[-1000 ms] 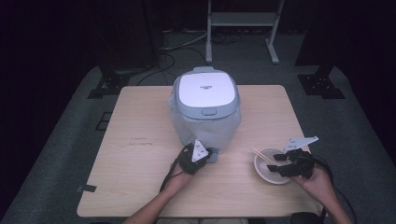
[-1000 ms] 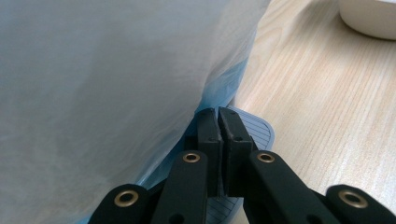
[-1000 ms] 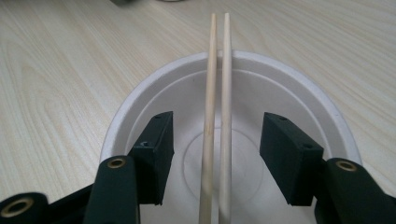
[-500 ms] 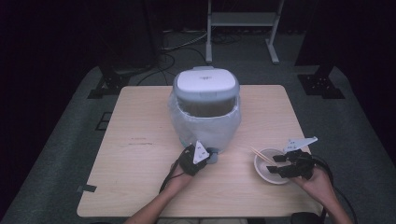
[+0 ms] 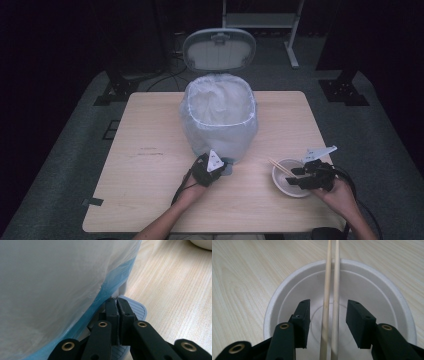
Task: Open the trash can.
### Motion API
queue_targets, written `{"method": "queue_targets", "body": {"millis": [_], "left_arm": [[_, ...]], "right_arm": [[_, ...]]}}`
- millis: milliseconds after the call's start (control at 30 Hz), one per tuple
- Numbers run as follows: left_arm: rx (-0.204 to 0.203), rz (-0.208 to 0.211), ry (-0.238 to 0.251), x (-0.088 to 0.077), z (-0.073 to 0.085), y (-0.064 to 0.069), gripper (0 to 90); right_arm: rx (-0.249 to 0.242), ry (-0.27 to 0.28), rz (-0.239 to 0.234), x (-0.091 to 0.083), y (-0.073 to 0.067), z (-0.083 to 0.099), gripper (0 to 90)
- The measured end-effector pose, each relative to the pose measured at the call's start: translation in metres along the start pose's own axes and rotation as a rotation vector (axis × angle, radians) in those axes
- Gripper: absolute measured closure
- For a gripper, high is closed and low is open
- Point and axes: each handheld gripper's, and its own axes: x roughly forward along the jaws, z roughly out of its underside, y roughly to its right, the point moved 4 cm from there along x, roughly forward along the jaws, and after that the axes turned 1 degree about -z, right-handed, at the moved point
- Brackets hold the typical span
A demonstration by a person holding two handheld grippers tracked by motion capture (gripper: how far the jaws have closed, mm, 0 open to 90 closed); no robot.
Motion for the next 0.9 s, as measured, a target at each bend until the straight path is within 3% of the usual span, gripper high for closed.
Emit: {"method": "queue_targets", "body": {"millis": [233, 500, 900], "left_arm": [[-0.016, 0.013, 0.002, 0.0003, -0.0002, -0.0015, 88.9], [-0.027, 0.015, 0.005, 0.0004, -0.0001, -0.0017, 88.9], [-0.032, 0.015, 0.005, 0.0004, -0.0002, -0.0017, 88.8]], "right_arm": [[-0.004, -0.022, -0.003, 0.002, 0.001, 0.0007, 59.5], [-0.012, -0.056, 0.004, 0.0052, 0.0036, 0.0019, 78.0], [-0.013, -0.057, -0.008, 0.0029, 0.0039, 0.0003, 79.1]]}}
